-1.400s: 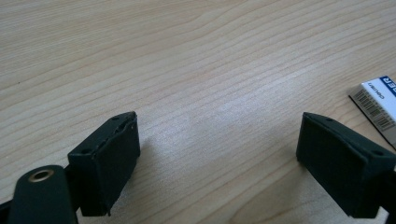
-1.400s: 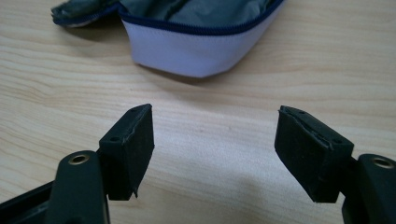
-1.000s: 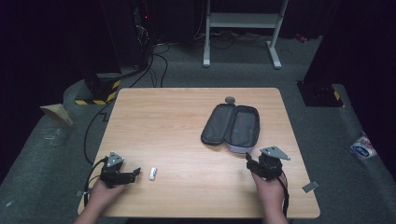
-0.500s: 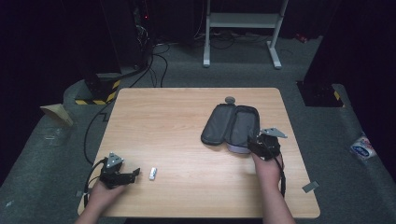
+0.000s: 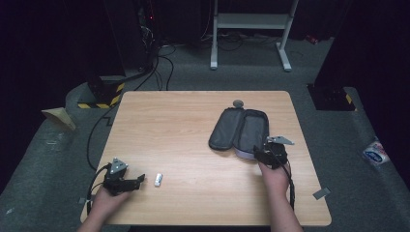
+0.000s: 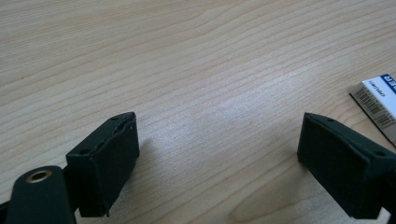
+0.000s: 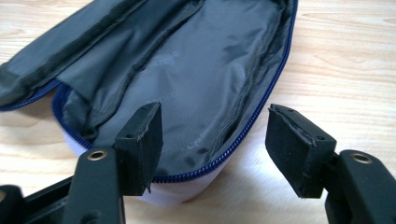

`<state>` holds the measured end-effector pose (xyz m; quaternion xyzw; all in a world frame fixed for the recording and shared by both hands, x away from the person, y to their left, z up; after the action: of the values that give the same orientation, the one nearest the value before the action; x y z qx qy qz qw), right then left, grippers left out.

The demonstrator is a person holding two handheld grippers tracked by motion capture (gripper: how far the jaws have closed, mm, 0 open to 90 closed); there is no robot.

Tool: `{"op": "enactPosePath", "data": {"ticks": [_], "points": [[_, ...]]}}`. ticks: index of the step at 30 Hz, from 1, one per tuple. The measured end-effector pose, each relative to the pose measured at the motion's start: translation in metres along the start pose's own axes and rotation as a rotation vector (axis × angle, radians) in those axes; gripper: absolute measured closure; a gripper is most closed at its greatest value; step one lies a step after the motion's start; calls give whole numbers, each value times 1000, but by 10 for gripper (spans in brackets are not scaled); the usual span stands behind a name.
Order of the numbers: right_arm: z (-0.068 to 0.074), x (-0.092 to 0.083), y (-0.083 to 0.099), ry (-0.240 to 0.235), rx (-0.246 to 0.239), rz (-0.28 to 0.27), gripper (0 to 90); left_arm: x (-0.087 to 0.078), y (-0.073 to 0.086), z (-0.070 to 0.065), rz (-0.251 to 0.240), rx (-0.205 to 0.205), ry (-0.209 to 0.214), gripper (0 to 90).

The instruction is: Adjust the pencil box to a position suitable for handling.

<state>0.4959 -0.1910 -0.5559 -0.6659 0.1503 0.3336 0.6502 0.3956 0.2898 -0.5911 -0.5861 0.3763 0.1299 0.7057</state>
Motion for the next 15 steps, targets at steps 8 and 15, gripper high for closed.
{"op": "enactPosePath", "data": {"ticks": [8, 15], "points": [[25, -15, 12, -51, -32, -33, 365, 0, 0, 0, 0, 0, -2, 131], [51, -27, 24, -94, -49, -58, 371, 0, 0, 0, -1, -1, -2, 131]]}}
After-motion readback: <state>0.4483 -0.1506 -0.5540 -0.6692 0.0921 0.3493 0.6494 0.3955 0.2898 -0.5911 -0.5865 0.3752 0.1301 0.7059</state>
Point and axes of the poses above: each handheld gripper's, and its own axes: x roughly forward along the jaws, y roughly out of its underside, z roughly to its left, the point moved 9 cm from there along x, roughly forward along the jaws, and after that the axes turned 2 degrees about -y, right-handed, at the moved point
